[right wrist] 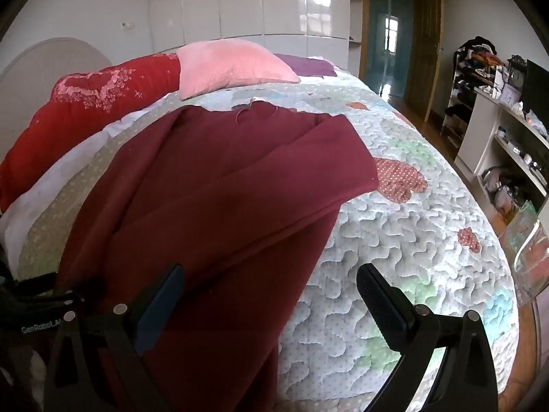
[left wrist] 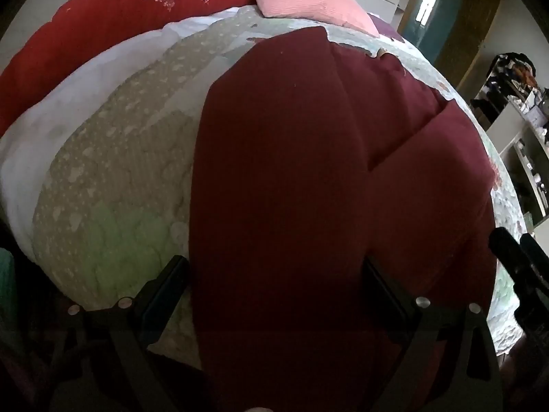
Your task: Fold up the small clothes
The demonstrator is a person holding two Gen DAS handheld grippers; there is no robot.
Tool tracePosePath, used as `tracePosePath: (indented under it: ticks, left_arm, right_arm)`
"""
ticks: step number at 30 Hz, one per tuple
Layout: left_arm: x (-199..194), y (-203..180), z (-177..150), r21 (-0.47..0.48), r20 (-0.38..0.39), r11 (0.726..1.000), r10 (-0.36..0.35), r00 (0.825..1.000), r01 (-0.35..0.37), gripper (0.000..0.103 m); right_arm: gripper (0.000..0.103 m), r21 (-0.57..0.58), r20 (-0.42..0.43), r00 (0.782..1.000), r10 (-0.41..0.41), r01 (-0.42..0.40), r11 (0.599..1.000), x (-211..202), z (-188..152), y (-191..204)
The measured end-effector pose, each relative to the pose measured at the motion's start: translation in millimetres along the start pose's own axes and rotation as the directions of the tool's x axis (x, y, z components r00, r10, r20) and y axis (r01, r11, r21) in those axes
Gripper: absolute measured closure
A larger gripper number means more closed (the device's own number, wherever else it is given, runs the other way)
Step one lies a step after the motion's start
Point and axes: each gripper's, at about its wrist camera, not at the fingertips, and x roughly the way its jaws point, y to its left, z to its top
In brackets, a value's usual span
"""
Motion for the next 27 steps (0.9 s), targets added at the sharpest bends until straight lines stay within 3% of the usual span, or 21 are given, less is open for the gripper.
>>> tracePosePath:
  ticks: [5, 9, 13, 18, 27]
  left_arm:
    - [4.4, 3.1, -5.7, -0.025, -0.034, 0.999, -0.028, 0.999, 0.028, 0.0]
    - [3.9, -1.9, -4.1, 0.021, -0.068, 0.999, -0.029, 0.997, 0.03, 0.0]
    - [-8.3, 3.1, -4.6, 0.013, -0.05, 0.997, -0.072, 0.996, 0.073, 0.017]
    - [-35.1, 10.7, 1.9, -0.002, 0.015, 0.996, -0.088, 0.996, 0.088, 0.02]
    - [-86.9, 36.5, 14.4, -0.013, 0.178, 0.999, -0.034, 0.984, 0.037, 0.02]
  right_arm:
    - [0.001, 0.012, -0.001, 1.0, 0.001, -0.001, 1.0, -0.8, 0.2, -0.7]
    - [0.001, 0.018, 0.0, 1.0, 0.001, -0.001, 1.0, -2.0, -0.2, -2.0]
    - [0.001, 0.011, -0.005, 1.0, -0.002, 0.002, 1.0, -2.8, -0.6, -0.9]
    - [0.001, -0.004, 0.009, 1.0, -0.005, 0.005, 1.0, -8.0, 0.0, 0.7]
    - [0.001, -0.018, -0.003, 1.0, 0.027, -0.027, 0.999, -8.7, -1.5, 1.9]
